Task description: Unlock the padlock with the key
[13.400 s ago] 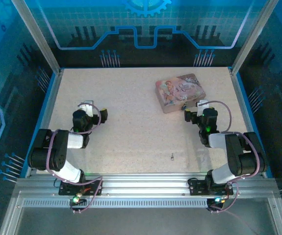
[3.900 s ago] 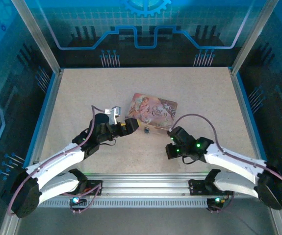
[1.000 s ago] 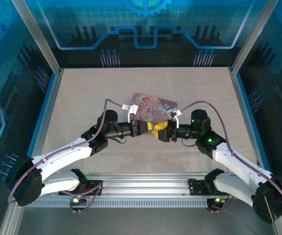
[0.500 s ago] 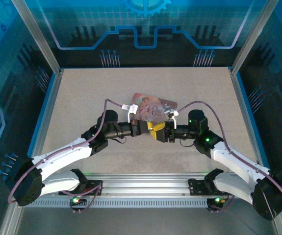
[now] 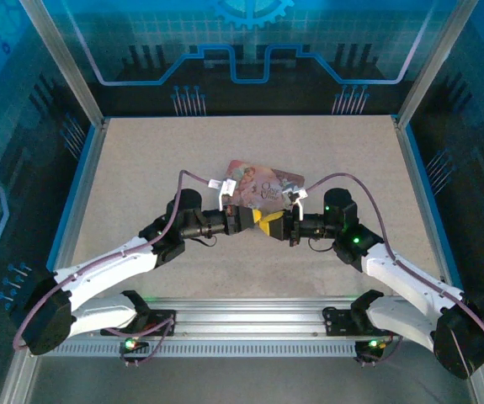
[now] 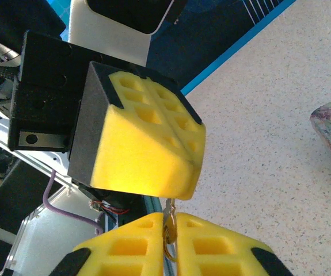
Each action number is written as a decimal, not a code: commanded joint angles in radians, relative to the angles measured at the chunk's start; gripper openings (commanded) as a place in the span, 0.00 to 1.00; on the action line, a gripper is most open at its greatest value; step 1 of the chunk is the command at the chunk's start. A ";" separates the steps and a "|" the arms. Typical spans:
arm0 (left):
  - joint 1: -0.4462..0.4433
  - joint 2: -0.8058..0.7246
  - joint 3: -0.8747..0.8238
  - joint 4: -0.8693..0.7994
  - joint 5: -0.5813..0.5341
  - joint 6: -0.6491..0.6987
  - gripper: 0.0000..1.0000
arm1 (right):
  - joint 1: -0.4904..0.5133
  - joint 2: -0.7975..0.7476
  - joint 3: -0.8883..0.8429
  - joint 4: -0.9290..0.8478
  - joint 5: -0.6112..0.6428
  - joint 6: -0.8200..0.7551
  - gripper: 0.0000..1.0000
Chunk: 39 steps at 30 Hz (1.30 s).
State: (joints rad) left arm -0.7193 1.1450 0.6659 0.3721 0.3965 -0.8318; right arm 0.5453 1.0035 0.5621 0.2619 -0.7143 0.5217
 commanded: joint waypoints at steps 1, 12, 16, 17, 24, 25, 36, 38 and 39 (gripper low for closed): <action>-0.008 -0.025 -0.002 0.017 -0.029 0.005 0.00 | 0.016 -0.015 -0.001 -0.012 -0.003 -0.011 0.09; -0.007 -0.050 -0.010 0.005 -0.045 0.013 0.00 | 0.004 -0.045 -0.006 -0.070 0.041 -0.022 0.02; -0.006 -0.057 -0.012 0.002 -0.048 0.022 0.03 | -0.004 -0.045 0.018 -0.133 0.060 -0.048 0.00; -0.005 -0.064 -0.014 -0.004 -0.052 0.024 0.09 | -0.007 -0.045 0.027 -0.161 0.067 -0.062 0.00; -0.001 -0.126 0.008 -0.198 -0.124 0.106 0.51 | -0.046 -0.026 0.069 -0.329 0.117 -0.146 0.00; 0.002 -0.133 0.006 -0.221 -0.137 0.118 0.56 | -0.056 -0.016 0.071 -0.338 0.115 -0.151 0.00; 0.003 -0.024 -0.025 -0.396 -0.266 0.340 0.74 | -0.149 0.279 0.181 -0.280 0.085 -0.147 0.00; 0.000 0.025 -0.022 -0.378 -0.264 0.360 0.75 | -0.168 0.335 0.209 -0.254 0.074 -0.135 0.00; -0.002 0.046 -0.023 -0.360 -0.263 0.371 0.75 | -0.179 0.363 0.224 -0.242 0.071 -0.131 0.00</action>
State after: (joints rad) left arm -0.7219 1.1446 0.6525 0.0254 0.1604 -0.5457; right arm 0.4007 1.3128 0.7311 -0.0219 -0.6155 0.3855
